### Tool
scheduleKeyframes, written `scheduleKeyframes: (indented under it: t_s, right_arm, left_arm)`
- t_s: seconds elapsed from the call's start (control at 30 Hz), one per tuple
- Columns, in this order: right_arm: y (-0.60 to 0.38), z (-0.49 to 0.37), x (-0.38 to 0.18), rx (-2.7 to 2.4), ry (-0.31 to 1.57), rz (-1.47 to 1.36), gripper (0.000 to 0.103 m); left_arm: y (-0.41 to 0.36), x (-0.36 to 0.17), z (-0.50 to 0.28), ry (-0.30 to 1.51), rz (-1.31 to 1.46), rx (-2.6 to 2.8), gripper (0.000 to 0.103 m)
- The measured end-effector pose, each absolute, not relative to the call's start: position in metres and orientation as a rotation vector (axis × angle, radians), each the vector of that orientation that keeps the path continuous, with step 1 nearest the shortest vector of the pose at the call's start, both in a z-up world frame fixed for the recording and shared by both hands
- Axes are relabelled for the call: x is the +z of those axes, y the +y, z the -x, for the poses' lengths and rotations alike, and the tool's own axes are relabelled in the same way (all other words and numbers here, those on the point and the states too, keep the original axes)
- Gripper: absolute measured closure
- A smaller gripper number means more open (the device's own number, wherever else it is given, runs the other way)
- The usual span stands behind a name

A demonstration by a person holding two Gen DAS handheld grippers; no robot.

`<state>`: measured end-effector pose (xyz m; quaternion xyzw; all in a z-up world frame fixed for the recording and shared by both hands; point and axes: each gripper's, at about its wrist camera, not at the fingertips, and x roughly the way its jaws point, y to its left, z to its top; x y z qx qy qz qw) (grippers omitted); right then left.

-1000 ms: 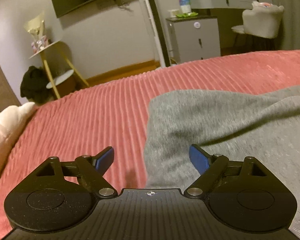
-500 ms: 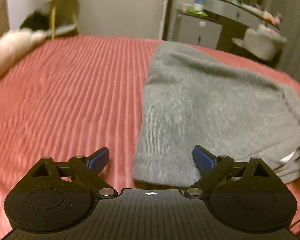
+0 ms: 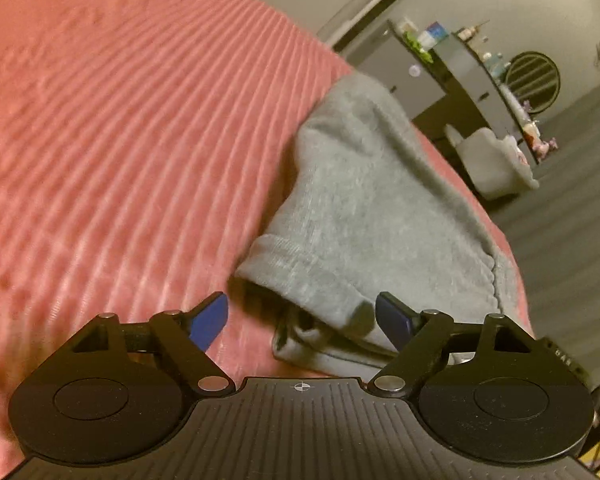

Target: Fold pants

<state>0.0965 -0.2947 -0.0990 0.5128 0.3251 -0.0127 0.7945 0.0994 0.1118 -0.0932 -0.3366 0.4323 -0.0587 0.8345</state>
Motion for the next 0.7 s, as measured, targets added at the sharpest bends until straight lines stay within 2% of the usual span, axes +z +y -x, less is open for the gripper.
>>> scheduleKeyframes:
  t_s: [0.07,0.13,0.2,0.23,0.27,0.3,0.43,0.53,0.6,0.7]
  right_arm:
    - [-0.298,-0.096,-0.105,-0.017,0.696,-1.123,0.067]
    - [-0.300,-0.094,-0.106,-0.010,0.691,-1.146,0.064]
    - [-0.300,-0.096,-0.104,-0.011,0.698,-1.139,0.063]
    - [-0.299,-0.097,-0.101,-0.010,0.707,-1.117,0.065]
    - [-0.298,-0.098,-0.095,-0.012,0.710,-1.077,0.067]
    - [-0.293,-0.096,-0.087,-0.012,0.705,-1.035,0.070]
    - [-0.296,-0.078,-0.068,0.100,0.570,-1.054,0.080]
    - [-0.292,-0.079,-0.077,0.006,0.650,-0.913,0.080]
    - [-0.283,-0.085,-0.095,-0.035,0.718,-0.830,0.078]
    - [-0.281,-0.086,-0.081,-0.050,0.716,-0.805,0.075]
  left_arm:
    - [0.116,-0.101,-0.107,0.913,0.734,-0.091,0.018]
    - [0.124,-0.104,-0.113,0.878,0.800,-0.072,0.027]
    - [0.128,-0.104,-0.120,0.863,0.818,-0.102,0.062]
    - [0.129,-0.103,-0.120,0.862,0.815,-0.112,0.065]
    - [0.128,-0.101,-0.117,0.841,0.808,-0.123,0.074]
    - [0.127,-0.096,-0.113,0.826,0.790,-0.133,0.076]
    - [0.120,-0.083,-0.102,0.812,0.722,-0.137,0.078]
    - [0.104,-0.087,-0.108,0.862,0.603,-0.102,0.075]
    - [0.092,-0.087,-0.112,0.861,0.496,-0.069,0.067]
    - [0.089,-0.078,-0.107,0.837,0.454,-0.067,0.062]
